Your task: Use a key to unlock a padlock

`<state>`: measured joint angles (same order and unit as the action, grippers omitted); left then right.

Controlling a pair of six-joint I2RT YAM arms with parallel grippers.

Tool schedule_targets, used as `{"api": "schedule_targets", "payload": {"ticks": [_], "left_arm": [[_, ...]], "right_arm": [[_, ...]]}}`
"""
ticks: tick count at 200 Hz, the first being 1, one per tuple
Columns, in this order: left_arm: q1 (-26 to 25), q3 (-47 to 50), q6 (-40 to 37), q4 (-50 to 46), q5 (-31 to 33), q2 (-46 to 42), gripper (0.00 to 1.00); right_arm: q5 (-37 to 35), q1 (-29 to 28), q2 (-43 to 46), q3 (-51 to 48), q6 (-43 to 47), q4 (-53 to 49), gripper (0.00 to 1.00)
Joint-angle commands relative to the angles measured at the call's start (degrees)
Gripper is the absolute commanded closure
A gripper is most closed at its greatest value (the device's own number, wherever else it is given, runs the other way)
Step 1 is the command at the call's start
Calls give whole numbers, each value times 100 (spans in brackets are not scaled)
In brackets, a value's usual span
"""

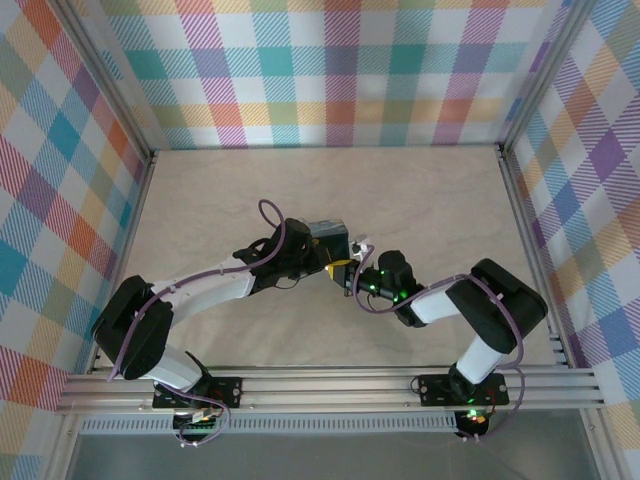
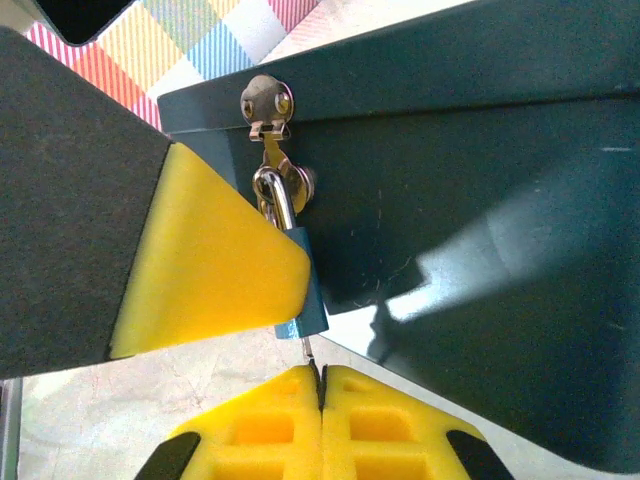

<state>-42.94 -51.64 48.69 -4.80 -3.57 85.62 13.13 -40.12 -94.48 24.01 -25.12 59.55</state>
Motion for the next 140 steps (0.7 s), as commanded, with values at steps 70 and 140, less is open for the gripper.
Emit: {"api": "schedule_targets", "payload": {"ticks": [70,140], "left_arm": [[-121,-24,33,27,-530,112,76],[-112,16,266,463,-579,485,75]], "right_arm": [[-223,25,323,382,-181,611,100],[-279,26,44,353,-399,192,100]]}}
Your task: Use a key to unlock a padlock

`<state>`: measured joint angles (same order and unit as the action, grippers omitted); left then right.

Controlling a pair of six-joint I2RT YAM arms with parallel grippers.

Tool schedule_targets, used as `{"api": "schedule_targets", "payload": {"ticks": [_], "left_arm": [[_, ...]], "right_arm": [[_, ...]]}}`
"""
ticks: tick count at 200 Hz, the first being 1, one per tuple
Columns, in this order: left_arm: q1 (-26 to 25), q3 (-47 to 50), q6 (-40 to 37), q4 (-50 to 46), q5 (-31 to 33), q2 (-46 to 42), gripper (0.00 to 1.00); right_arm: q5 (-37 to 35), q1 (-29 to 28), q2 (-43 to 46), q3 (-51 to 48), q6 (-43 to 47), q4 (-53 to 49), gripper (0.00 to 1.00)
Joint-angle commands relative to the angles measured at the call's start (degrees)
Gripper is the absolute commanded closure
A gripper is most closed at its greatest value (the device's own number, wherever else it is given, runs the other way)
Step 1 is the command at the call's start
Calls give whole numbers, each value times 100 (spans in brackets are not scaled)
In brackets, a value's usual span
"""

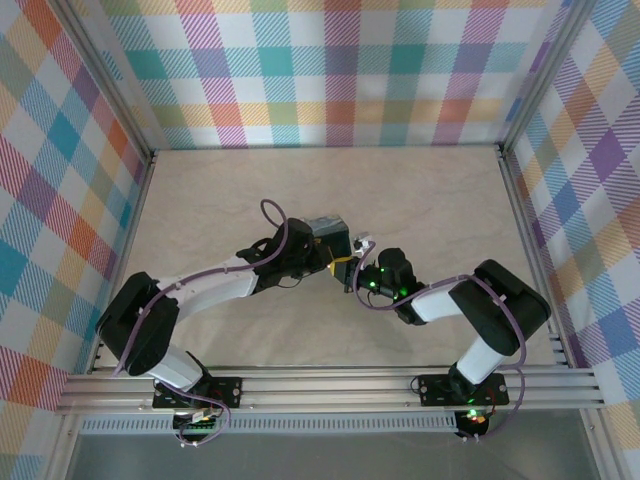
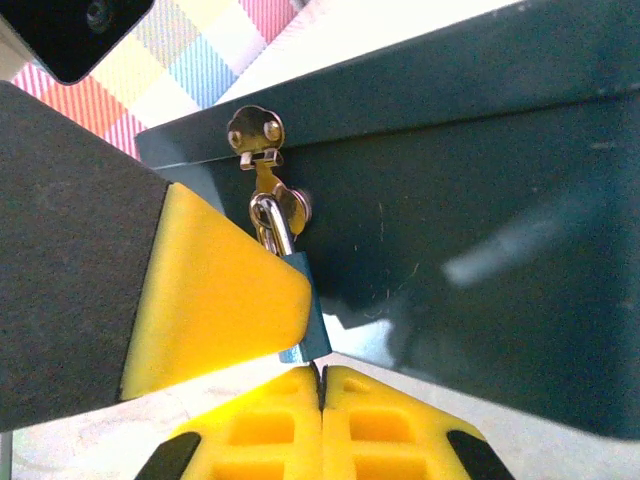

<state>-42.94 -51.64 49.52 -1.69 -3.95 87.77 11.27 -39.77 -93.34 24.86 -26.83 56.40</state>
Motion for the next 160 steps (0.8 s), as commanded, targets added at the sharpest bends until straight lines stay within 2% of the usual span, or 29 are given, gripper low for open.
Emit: {"api": "schedule_targets", "payload": {"ticks": [1,20,43,74,103,131,160], "left_arm": [[-115,19,191,161,-539,274,75],[-112,77,285,321,-438,303,73],[-95,93,317,291,-296,229,67],[-72,141,345,172,-145,46,50],[-27,217,392,94,-66,-182,40],[48,435,532,14,43,-533,35],[123,1044,1068,741,-119,-772,37]], "right_arm": [[-96,-11,-83,258,-245,518,100],[-131,-9,-251,136,-402,488,100],[-236,-13,-217,202,-731,-340,100],[-207,-13,-72,173,-1193,-1065,100],[-180,-13,95,423,-1285,-1920,100],[-43,-12,150,547,-1486,-2335,100],[151,-13,141,519,-2080,-2176,100]]}}
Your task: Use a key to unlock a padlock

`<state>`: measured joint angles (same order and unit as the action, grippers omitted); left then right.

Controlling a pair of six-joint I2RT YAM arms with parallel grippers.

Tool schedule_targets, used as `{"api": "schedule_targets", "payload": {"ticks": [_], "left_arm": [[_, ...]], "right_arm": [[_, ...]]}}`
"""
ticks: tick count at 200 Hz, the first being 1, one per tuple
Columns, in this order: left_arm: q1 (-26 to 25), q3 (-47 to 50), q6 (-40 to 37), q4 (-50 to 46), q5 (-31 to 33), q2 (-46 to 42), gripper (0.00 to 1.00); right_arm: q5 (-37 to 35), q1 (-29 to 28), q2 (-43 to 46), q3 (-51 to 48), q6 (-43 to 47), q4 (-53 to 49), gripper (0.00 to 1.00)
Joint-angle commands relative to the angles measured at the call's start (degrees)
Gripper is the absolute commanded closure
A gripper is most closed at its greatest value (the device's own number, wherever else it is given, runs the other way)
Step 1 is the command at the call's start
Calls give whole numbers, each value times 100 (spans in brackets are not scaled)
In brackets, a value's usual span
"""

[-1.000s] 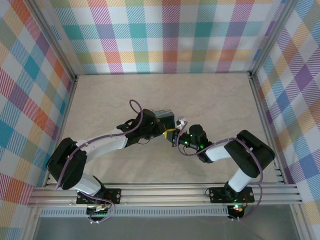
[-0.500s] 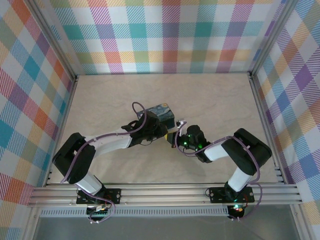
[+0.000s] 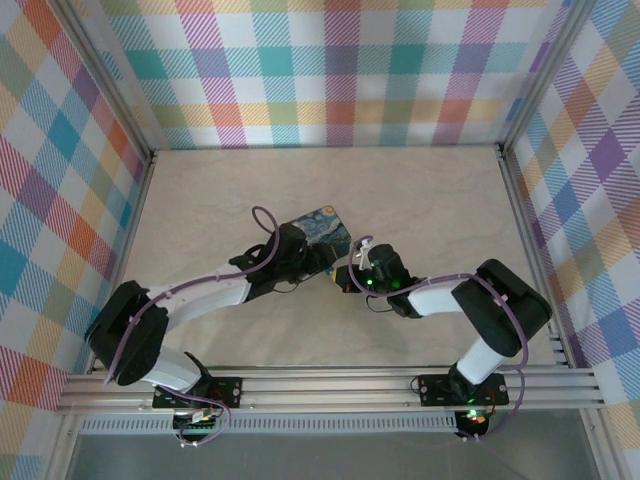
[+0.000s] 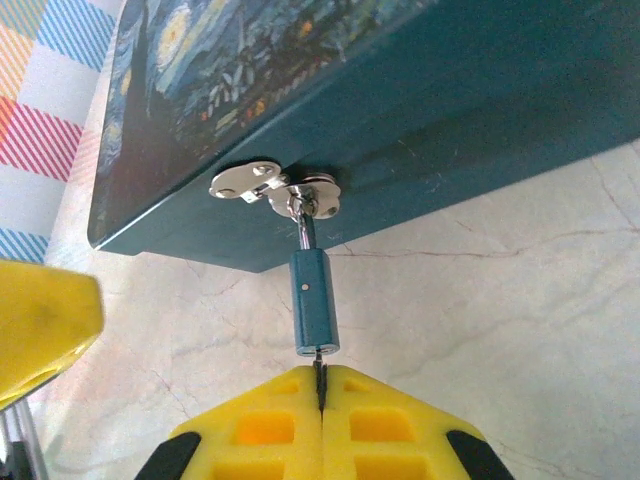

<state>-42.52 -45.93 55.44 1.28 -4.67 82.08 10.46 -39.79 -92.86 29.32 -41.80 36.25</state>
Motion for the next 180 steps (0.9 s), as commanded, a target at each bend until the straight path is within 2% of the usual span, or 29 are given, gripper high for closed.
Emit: {"api": "schedule_targets", "payload": {"ticks": [1,76,135,180], "left_arm": [[88,490,498,483,-54,-207,37],[99,1416,1907,2711,-421,318,46],[99,1513,2388,3415,-424,831,51],[103,1565,2741,3669,-188,1032,56]], "right_arm": [[239,-11,93,69,-610,-153,100],[395,-9,78,180,-2186,-57,100],[368,-10,-35,46,-2928,426,100],[387,-7,-135,12,-3044,523,100]]}}
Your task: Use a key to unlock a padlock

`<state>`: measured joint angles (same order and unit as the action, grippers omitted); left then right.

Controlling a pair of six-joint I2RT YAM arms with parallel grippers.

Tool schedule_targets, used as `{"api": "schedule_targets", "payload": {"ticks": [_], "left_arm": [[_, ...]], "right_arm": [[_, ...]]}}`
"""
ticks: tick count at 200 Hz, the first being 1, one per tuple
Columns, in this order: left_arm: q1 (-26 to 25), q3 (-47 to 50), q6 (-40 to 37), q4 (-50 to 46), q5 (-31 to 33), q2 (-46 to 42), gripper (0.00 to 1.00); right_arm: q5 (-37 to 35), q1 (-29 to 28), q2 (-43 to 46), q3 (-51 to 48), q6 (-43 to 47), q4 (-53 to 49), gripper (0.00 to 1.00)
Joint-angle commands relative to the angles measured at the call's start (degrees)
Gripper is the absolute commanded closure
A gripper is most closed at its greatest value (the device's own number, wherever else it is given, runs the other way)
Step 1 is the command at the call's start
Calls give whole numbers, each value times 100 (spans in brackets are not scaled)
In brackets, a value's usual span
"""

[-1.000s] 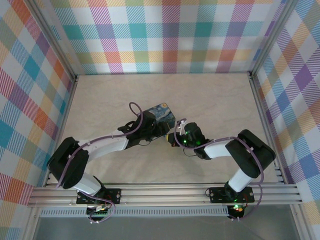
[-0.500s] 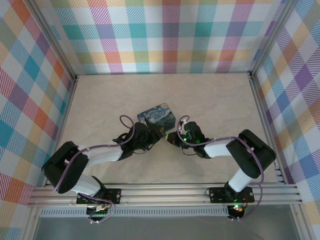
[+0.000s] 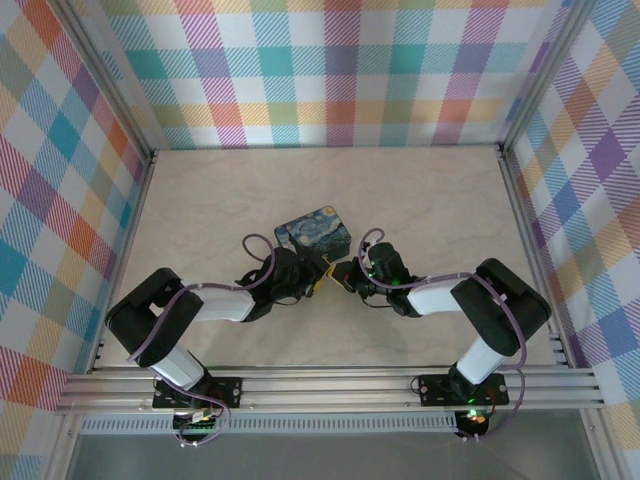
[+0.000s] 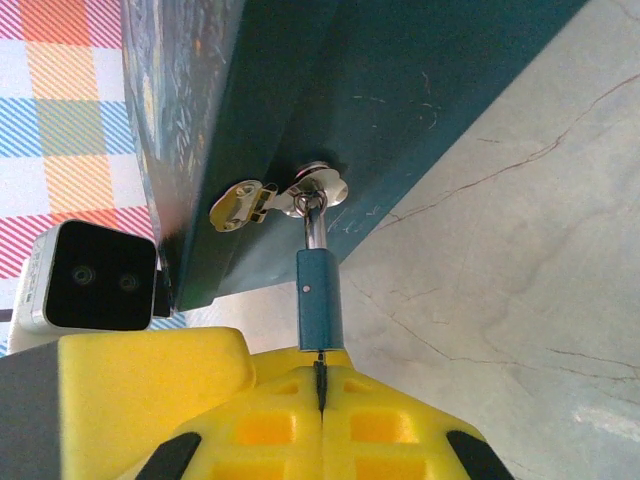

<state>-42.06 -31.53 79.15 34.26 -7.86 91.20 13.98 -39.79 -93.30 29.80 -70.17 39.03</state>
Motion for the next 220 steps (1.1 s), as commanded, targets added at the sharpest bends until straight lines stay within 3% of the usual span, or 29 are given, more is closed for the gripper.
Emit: {"api": "schedule_targets", "payload": {"ticks": [1,95,172,220], "left_arm": [[58,127,380,375,138,124,56],[50,91,944,450,285,595,59],[35,116,518,-438,361,279,55],[220,208,249,-838,390,-25,53]], "right_arm": [[35,-9,-92,-36,-207,246,100],[-18,22,-141,-154,-348,378,100],[266,191,-301,-90,-371,510,100],[703,217,-415,79,-137,-33,100]]}}
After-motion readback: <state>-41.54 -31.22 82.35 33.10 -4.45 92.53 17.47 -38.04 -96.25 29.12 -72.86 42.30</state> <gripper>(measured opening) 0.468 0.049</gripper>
